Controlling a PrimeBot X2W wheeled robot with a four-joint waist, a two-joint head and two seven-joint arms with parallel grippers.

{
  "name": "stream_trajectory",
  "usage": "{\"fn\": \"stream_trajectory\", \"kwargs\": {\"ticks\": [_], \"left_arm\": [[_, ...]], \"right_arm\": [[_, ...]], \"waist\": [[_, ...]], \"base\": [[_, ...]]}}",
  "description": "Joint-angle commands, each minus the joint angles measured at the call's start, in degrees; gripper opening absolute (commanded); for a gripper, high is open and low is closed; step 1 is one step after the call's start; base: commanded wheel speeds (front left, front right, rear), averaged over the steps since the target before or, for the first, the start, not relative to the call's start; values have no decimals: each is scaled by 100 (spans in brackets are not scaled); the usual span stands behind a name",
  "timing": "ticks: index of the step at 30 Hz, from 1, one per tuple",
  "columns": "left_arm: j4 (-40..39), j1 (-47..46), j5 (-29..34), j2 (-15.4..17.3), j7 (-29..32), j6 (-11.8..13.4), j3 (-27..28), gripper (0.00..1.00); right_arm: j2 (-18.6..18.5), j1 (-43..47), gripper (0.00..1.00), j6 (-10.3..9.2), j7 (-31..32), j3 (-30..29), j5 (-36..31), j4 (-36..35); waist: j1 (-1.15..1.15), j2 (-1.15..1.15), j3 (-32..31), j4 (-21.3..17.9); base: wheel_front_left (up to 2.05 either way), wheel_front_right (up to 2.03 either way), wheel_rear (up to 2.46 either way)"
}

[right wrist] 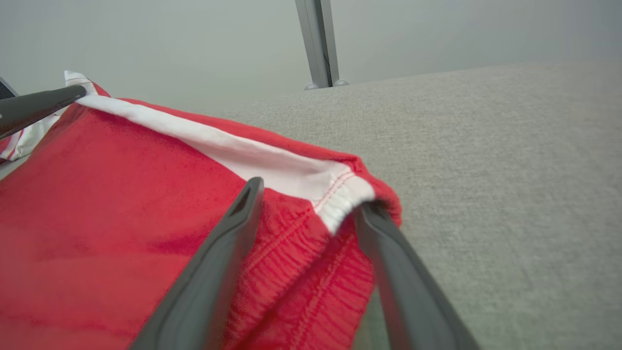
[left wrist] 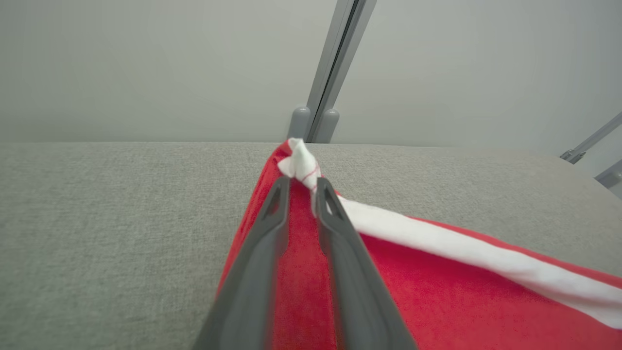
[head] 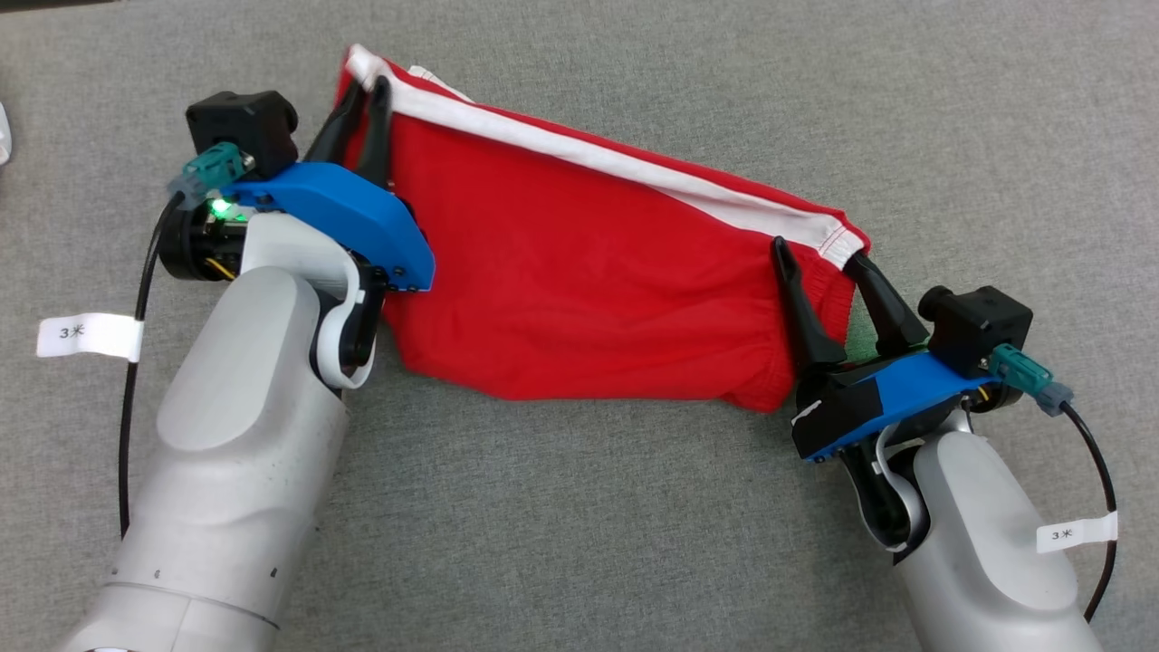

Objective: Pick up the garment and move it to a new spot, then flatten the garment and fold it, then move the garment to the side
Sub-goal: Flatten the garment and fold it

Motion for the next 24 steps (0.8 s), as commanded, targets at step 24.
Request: {"fn": "stream_trajectory", "kwargs": {"ticks": [24], "left_arm": [[240,818,-351,349,563,-221,-215,100]], "right_arm": [[33,1547,100,0,1003,-1020,-719,-1713]], "waist": [[-1,0,-735,-12]], "base": [[0,0,0]]}}
